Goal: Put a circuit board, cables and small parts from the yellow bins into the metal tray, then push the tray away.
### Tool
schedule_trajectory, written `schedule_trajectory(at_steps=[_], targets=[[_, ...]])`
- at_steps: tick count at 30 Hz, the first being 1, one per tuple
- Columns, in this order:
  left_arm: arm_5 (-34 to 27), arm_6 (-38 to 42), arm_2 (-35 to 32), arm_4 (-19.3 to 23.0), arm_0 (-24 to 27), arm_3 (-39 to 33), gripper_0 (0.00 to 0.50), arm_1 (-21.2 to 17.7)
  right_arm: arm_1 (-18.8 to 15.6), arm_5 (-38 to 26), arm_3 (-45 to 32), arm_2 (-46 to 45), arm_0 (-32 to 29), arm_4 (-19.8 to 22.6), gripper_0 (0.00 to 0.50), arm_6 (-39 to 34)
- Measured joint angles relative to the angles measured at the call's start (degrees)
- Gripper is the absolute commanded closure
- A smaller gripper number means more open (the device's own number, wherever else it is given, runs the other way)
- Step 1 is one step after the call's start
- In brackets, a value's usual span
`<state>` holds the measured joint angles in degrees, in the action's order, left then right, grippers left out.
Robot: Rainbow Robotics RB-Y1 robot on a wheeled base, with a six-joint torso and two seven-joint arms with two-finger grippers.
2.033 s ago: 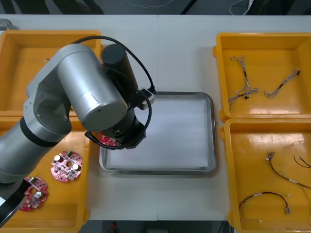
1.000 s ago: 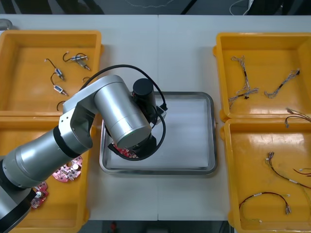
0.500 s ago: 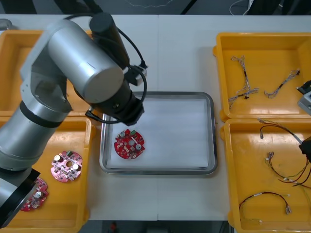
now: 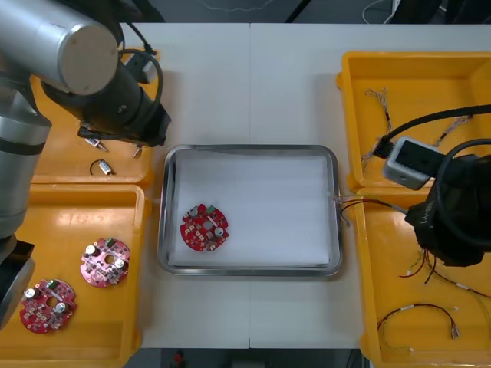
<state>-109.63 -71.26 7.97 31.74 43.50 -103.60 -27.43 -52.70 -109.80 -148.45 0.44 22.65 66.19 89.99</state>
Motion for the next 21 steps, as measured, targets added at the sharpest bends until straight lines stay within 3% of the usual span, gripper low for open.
schedule_trajectory(at_steps=[12, 21], targets=[[-0.01, 0.00, -12.88, -7.64, 2.97, 12.55, 0.000, -1.04, 8.23, -0.02, 0.29, 16.70, 6.89, -12.49, 0.500, 10.77], [-0.01, 0.00, -15.48, -8.67, 3.32, 20.80, 0.000, -2.58, 15.60, 0.27, 7.31, 29.55, 11.24, -24.84, 0.500, 17.32]])
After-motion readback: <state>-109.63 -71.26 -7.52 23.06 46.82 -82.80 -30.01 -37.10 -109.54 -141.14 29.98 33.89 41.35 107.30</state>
